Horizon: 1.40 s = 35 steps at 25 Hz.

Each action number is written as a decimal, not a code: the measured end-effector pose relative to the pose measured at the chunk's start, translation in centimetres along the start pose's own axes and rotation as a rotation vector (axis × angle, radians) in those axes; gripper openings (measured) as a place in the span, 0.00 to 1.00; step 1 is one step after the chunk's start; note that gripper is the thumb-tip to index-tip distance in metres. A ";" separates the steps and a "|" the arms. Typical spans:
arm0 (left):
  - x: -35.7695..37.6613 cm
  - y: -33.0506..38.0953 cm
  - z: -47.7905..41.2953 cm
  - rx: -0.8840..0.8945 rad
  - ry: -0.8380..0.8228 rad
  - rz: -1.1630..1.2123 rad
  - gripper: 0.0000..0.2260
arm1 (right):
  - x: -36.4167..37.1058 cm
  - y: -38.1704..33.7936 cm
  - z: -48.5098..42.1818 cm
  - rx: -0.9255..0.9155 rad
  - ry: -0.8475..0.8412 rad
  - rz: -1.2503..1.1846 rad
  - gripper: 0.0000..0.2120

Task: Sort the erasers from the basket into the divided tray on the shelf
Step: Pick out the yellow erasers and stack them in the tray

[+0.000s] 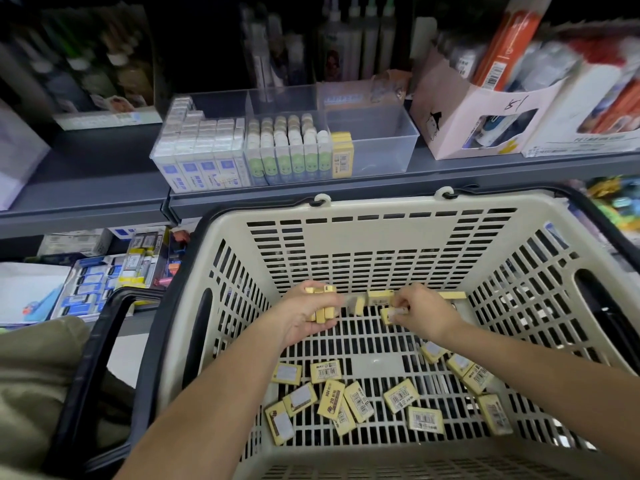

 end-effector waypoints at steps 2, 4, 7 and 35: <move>0.1 -0.6 -0.2 -0.028 0.011 -0.082 0.18 | 0.4 0.3 0.1 0.018 0.000 0.104 0.19; 0.2 -1.0 -0.5 -0.042 0.024 -0.115 0.17 | 0.5 0.5 0.2 0.021 -0.017 0.220 0.22; 0.2 -1.1 -0.8 -0.037 0.029 -0.116 0.17 | 0.6 0.4 0.7 0.004 -0.037 0.190 0.10; 1.6 6.7 4.6 0.123 -0.011 -0.303 0.18 | -0.7 -8.0 -0.7 -0.353 -0.141 0.045 0.09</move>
Point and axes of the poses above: each hand's wrist, its own z-axis away from the middle knuckle, its own x-axis out of the palm, y = z × x, the point moved 5 cm from there along -z, towards the middle knuckle, and after that the axes turned 12 degrees about -z, right-handed, at the moved point
